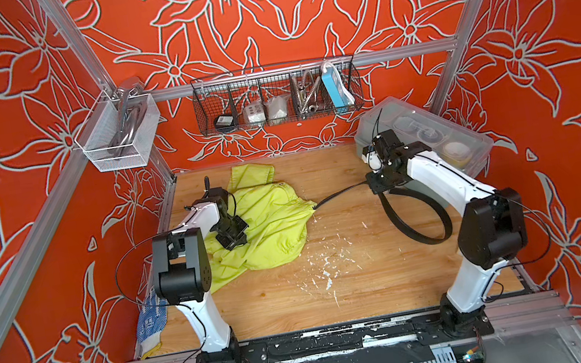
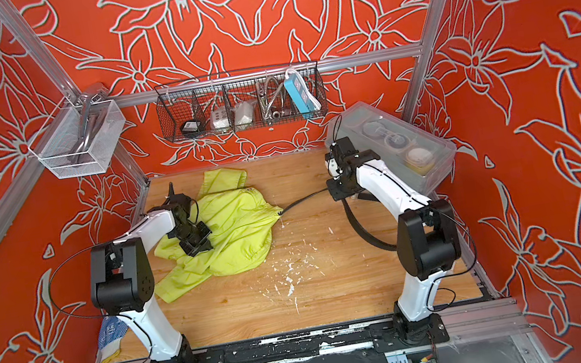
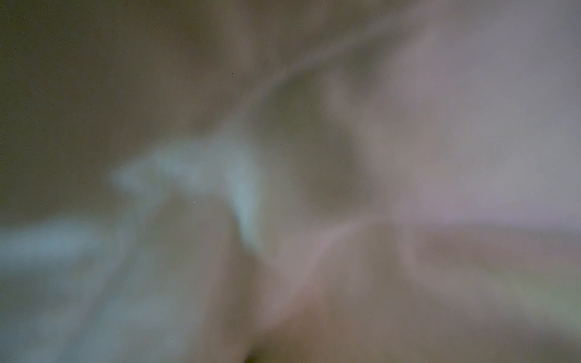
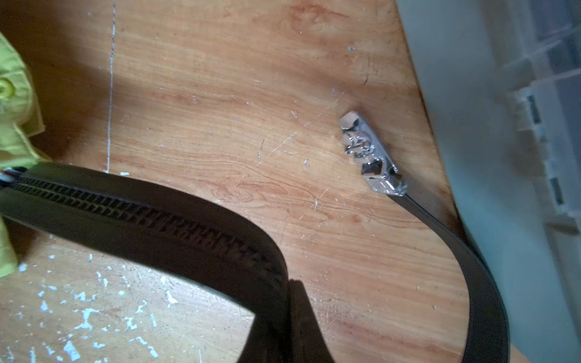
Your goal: Remove the belt from the trousers
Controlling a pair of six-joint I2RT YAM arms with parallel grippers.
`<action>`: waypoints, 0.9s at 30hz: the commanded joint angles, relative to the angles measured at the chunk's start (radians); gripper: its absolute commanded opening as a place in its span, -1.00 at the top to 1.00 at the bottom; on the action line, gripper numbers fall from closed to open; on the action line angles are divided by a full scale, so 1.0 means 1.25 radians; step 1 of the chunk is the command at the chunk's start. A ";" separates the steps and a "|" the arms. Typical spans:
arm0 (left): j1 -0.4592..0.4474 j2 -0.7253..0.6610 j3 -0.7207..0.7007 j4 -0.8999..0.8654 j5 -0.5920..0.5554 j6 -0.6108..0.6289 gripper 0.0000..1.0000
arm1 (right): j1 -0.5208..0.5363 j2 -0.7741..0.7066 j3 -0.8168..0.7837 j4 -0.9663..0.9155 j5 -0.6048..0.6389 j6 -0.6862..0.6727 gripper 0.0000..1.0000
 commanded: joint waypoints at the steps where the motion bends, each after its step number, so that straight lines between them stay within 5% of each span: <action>1: 0.016 0.035 -0.011 -0.018 -0.096 -0.004 1.00 | -0.080 -0.060 -0.006 -0.015 0.080 0.067 1.00; 13: 0.001 0.062 0.029 -0.042 -0.112 -0.002 1.00 | -0.238 -0.091 -0.055 -0.002 0.114 0.120 1.00; 27: 0.001 0.074 0.042 -0.050 -0.114 0.008 1.00 | -0.288 -0.097 -0.030 -0.023 0.143 0.100 1.00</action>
